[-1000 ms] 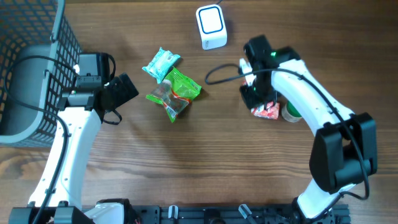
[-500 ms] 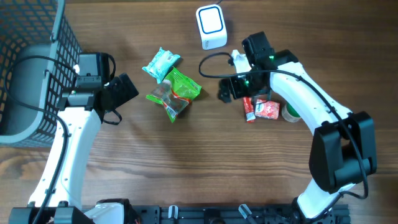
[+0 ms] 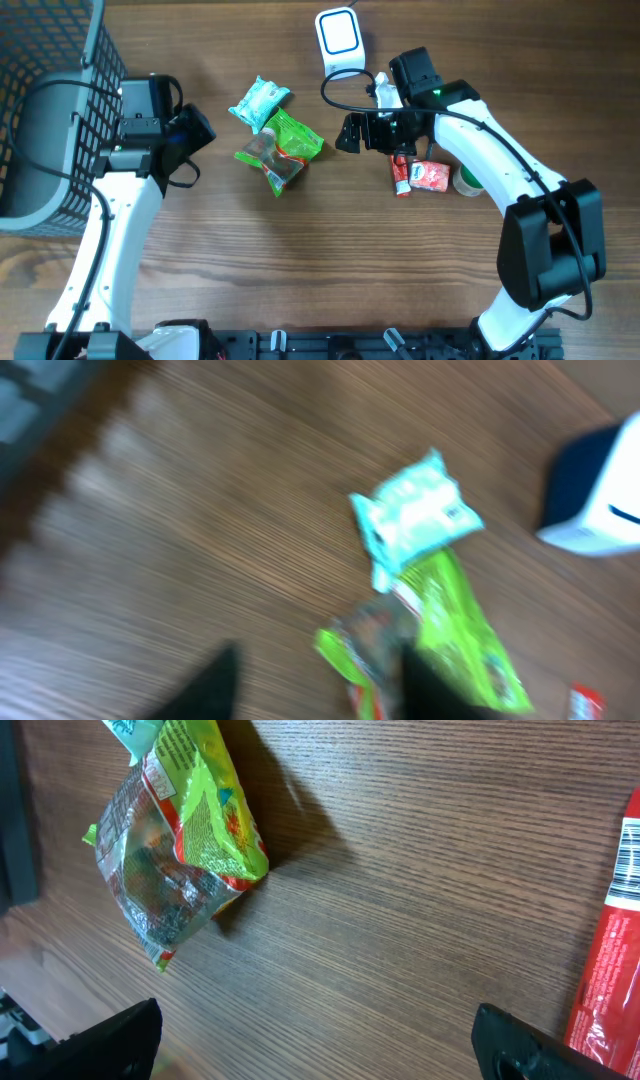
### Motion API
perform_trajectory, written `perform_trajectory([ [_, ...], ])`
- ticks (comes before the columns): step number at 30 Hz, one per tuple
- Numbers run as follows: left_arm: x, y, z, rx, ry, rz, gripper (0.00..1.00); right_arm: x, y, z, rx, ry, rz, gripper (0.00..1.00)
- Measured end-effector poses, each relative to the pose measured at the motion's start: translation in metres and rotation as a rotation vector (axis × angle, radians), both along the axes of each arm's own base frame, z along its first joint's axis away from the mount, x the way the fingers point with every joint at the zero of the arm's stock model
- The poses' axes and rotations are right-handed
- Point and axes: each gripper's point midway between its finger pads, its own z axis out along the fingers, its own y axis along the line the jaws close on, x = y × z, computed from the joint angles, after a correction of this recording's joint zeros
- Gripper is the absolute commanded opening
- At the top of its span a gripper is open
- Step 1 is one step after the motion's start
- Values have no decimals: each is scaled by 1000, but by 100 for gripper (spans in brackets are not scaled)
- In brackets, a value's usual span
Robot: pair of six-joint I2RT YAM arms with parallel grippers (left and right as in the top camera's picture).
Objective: Scan the item barcode
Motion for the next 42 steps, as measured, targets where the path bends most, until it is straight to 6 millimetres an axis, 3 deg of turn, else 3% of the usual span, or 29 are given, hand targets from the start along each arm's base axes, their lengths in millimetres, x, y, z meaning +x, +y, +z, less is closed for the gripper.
perform_trajectory([
  [2,2,-19,-8,-47,18,-57,4,0,0,0,0,1,-3,99],
  [5,5,-52,-34,-83,86,-150,4,0,0,0,1,1,-3,100],
  [8,0,-101,-79,-82,191,-305,4,0,0,0,1,1,-3,100],
  [10,2,-118,-87,-76,184,-362,4,0,0,0,1,1,-3,100],
  [13,-2,-125,-97,-56,210,-391,4,0,0,0,1,1,-3,100],
  [21,-12,-115,-143,-2,345,-364,4,-1,0,0,-1,7,-6,99],
  [27,-13,-123,-147,-46,368,-387,4,-8,1,-8,18,39,-17,99],
  [32,-42,-171,-146,-241,447,-504,4,-24,13,-14,39,75,24,100],
  [35,-50,-181,-142,-265,465,-529,4,-27,20,-12,55,78,43,99],
  [42,-5,-159,-95,-99,247,-450,4,-29,22,-14,62,77,48,100],
])
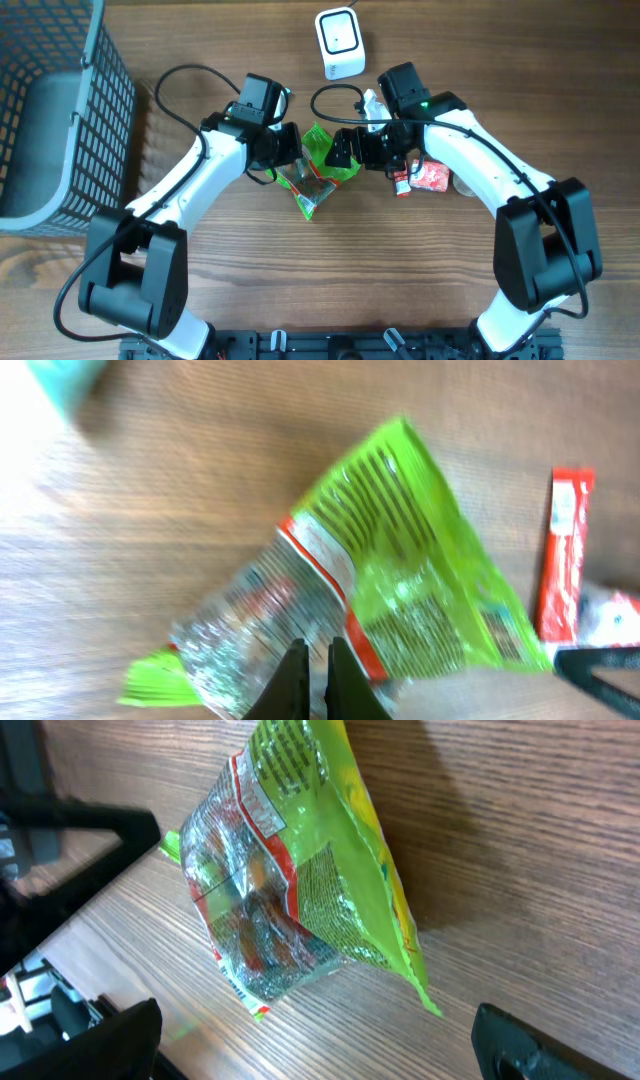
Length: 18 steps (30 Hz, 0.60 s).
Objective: Scan the item barcode
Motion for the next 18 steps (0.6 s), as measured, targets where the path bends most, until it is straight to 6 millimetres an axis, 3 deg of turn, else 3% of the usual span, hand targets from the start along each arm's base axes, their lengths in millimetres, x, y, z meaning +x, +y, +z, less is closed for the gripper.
perform_trajectory([
  [2,2,8,-5,47,-4,19,4,2,3,-7,11,-29,6,100],
  [8,-7,18,-56,127,107,27,4,-3,19,-32,52,-112,37,99],
  [14,-6,18,-62,132,111,28,4,-12,45,-48,109,-181,28,85],
  [15,-5,18,-62,133,111,28,4,-16,48,-52,114,-181,23,77],
  [18,-5,19,-63,137,110,29,4,-24,57,-56,128,-175,9,4],
])
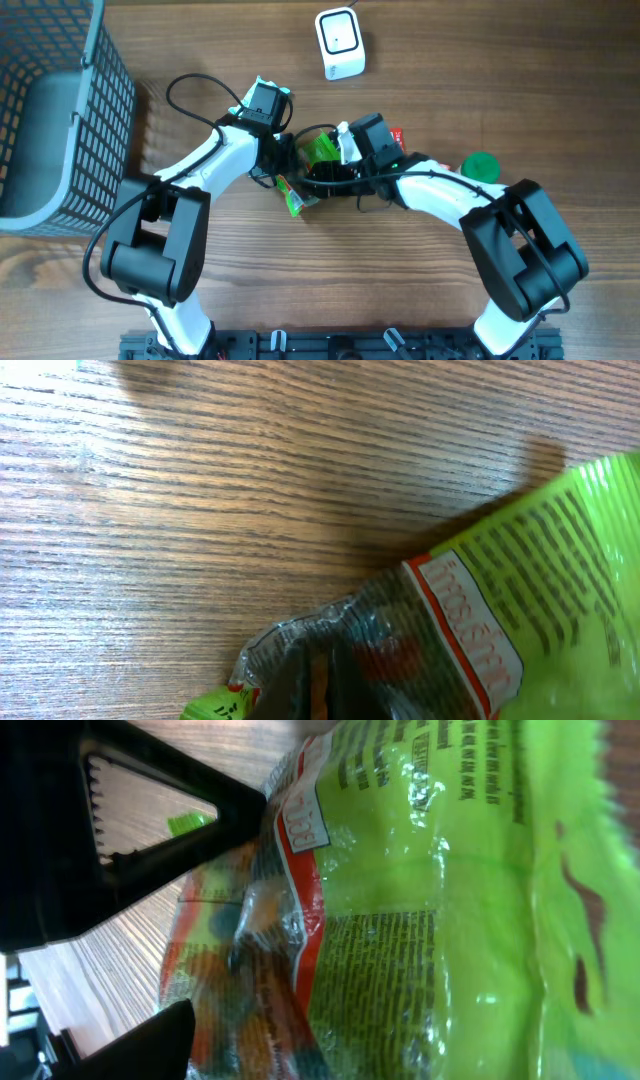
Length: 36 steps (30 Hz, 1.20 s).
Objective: Scan the item barcode
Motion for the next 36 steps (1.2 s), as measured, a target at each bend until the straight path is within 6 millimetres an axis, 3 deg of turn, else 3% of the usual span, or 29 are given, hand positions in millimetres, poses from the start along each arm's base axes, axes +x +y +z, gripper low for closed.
perform_trajectory([
  [6,0,5,-1,29,-2,-20,4,0,-1,3,29,-19,26,4],
  [9,-7,20,16,64,0,-12,5,-1,-10,24,61,-46,64,4],
  [11,3,33,52,49,-92,29,10,-1,-19,57,94,-94,78,4],
  [13,11,50,108,16,-233,88,12,-7,-30,94,135,-137,82,4],
  [16,0,78,176,-11,-383,168,13,-28,-43,134,213,-130,108,4],
  [19,-19,103,201,-5,-413,234,15,-48,-49,174,353,-153,183,4],
  [22,-30,123,194,19,-362,288,15,-73,-50,220,541,-212,324,4],
  [23,-31,126,192,23,-352,296,20,-82,-51,232,589,-225,365,4],
  [25,-34,139,182,39,-304,335,21,-92,-51,243,643,-232,412,4],
  [27,-33,146,172,47,-270,357,35,-96,-51,246,664,-234,433,4],
  [30,-30,151,158,56,-224,370,61,-90,-52,238,615,-238,398,4],
  [31,-29,151,155,58,-215,369,73,-86,-53,230,574,-234,367,4],
  [32,-27,152,151,61,-206,377,100,-78,-57,217,497,-227,314,4],
  [33,-25,154,148,70,-204,379,100,-69,-63,199,392,-228,252,4],
  [36,-19,164,148,122,-227,401,100,-54,-77,175,232,-254,177,4],
])
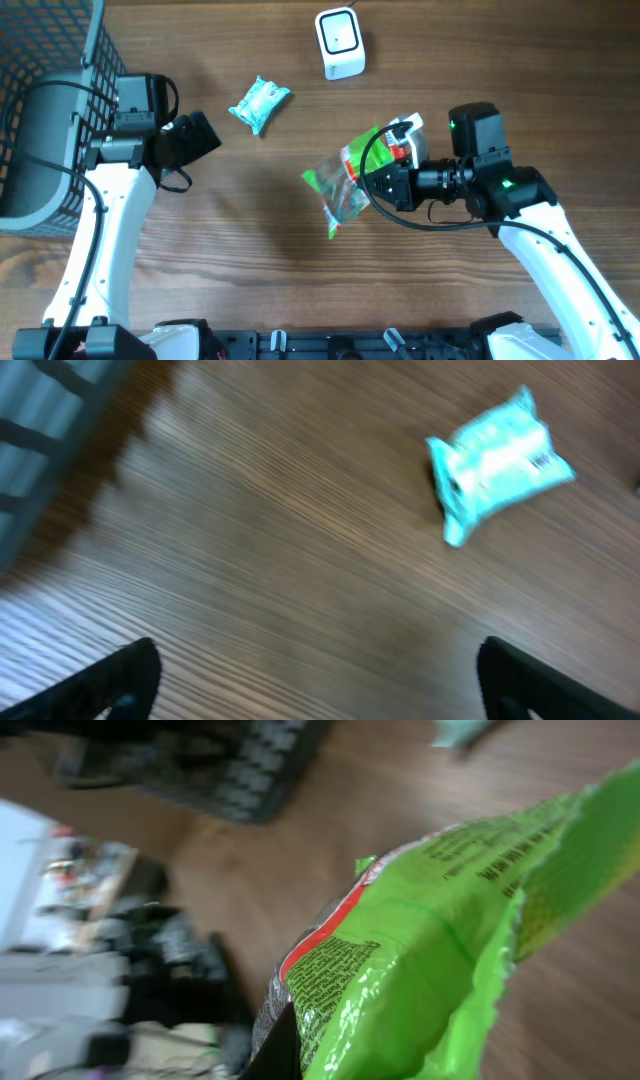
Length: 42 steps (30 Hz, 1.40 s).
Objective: Scan the item barcode
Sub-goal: 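Hold the green snack bag up to the scanner with right gripper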
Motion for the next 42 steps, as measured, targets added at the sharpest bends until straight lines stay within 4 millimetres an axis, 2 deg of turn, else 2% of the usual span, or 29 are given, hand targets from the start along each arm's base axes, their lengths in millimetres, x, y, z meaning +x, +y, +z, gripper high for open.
perform_trajectory([
  [3,-3,9,-1,45,14,21,100,13,-12,-12,-97,-19,-79,4],
  [5,-4,11,-1,57,17,27,100,20,-18,-7,-144,-29,-123,4],
  [6,-4,12,-1,60,18,28,100,26,-21,0,-159,-38,-147,4],
  [9,-4,13,-1,69,18,32,100,50,-26,40,-208,-87,-210,4],
  [10,-4,13,-1,70,19,33,100,65,-28,63,-228,-116,-234,4],
  [13,-5,14,-1,75,21,36,100,84,-37,88,-349,-84,-253,4],
  [16,-5,15,-1,76,22,36,100,131,-45,107,-463,-154,-298,4],
  [21,-5,15,-1,76,23,36,100,201,-45,115,-578,-365,-400,4],
  [26,-5,15,-1,76,22,36,100,263,-21,88,-770,-584,-444,4],
  [27,-5,15,-1,76,23,36,100,270,-16,81,-802,-608,-443,4],
  [30,-5,15,-1,77,22,36,100,302,7,47,-962,-734,-442,4],
  [33,-5,15,-1,78,23,37,100,322,23,23,-1079,-835,-447,4],
  [36,-5,15,-1,78,21,37,100,334,33,-4,-1196,-900,-425,4],
  [38,-5,15,-1,78,23,37,100,338,33,-24,-1259,-900,-406,4],
  [40,-5,15,-1,78,23,37,100,338,30,-33,-1279,-887,-411,4],
  [42,-5,15,-1,78,23,37,100,338,26,-33,-1277,-870,-458,4],
])
